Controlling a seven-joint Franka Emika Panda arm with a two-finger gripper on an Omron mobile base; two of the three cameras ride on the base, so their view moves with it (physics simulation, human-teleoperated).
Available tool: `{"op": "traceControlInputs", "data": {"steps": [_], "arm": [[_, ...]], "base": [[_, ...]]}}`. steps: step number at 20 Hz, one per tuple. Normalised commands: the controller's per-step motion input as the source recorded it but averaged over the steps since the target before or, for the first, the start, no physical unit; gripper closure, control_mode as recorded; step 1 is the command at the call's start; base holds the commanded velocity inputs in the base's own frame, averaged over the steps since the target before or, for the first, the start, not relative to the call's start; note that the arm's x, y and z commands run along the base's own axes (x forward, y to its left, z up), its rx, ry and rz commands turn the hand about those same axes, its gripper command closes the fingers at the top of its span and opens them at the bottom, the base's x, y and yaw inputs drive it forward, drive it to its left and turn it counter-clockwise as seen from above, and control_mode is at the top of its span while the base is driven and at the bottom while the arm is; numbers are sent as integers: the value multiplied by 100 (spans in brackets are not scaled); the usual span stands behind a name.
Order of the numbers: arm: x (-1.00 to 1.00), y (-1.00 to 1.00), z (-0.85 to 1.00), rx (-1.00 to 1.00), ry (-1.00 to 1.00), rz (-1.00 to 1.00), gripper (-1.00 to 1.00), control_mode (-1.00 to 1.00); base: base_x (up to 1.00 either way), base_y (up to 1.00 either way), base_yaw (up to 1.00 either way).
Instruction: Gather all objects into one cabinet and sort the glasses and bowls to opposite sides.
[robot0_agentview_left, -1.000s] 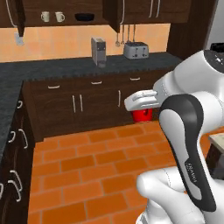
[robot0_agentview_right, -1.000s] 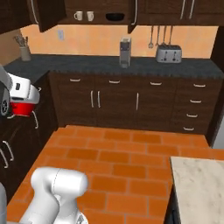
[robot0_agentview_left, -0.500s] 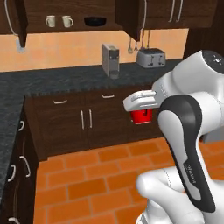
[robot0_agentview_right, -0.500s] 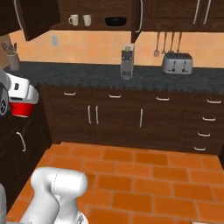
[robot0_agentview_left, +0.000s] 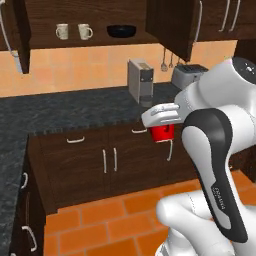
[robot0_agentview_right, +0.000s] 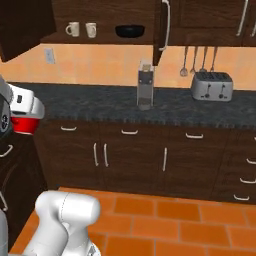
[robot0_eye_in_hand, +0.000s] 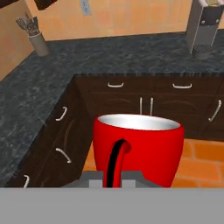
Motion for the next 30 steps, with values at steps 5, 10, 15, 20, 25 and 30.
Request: {"op": "traceControlInputs", "data": {"steps": [5, 10, 15, 20, 25, 30], "arm": [[0, 0, 0, 0, 0, 0, 100, 100], [0, 0, 0, 0, 0, 0, 100, 100], [0, 0, 0, 0, 0, 0, 100, 100], [0, 0, 0, 0, 0, 0, 100, 100], [0, 0, 0, 0, 0, 0, 100, 100], [0, 0, 0, 0, 0, 0, 100, 100]], "base": [[100, 28, -6], [100, 27, -4], [100, 95, 0], [100, 6, 0], [99, -38, 0], [92, 13, 0]]}}
